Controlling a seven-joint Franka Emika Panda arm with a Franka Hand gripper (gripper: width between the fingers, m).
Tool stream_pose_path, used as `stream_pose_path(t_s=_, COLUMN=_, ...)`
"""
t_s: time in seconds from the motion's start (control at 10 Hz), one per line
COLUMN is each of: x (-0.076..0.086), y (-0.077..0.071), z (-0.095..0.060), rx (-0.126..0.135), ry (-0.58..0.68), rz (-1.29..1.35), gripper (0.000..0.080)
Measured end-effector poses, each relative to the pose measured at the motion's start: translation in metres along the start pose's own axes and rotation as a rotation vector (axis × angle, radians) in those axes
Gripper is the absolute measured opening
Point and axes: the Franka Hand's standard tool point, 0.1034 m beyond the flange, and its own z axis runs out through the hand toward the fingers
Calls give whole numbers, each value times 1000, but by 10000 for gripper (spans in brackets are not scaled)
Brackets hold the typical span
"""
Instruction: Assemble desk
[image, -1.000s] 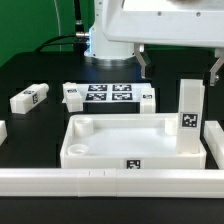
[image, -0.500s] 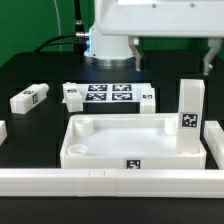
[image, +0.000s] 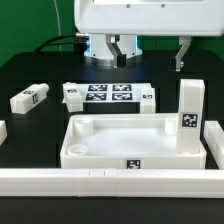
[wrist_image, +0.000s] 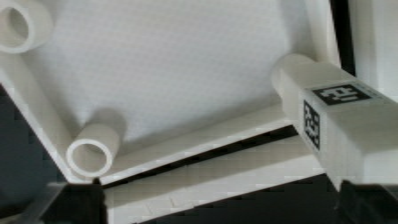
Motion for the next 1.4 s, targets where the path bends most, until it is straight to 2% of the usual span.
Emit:
stream_pose_path(t_s=0.1, x=0, y=2, z=1, rx=4, ry=3, rz=-6, gripper=648)
stream_pose_path(t_s=0.2, x=-2, y=16, z=8, rx=29, ry=26, rz=-3, gripper=648)
stream_pose_path(t_s=0.4, x=-28, y=51, z=29, rx=30, ry=35, rz=-6, gripper=648)
stream_pose_path(t_s=0.5, x=-43, y=61, z=40, rx=26, ry=33, rz=7, gripper=648)
stream_pose_path(t_s=0.6, x=-52, y=61, z=45, rx=26, ry=22, rz=16, gripper=648)
stream_pose_path(t_s=1.0, x=-52, y=59, z=44, rx=28, ry=30, rz=12, gripper=648)
stream_pose_path(t_s=1.2, x=-84, y=48, z=55, rx=27, ry=13, rz=23, gripper=648)
stream_pose_path(t_s=1.4, x=-97, y=37, z=58, rx=32, ry=-3, rz=29, gripper=648)
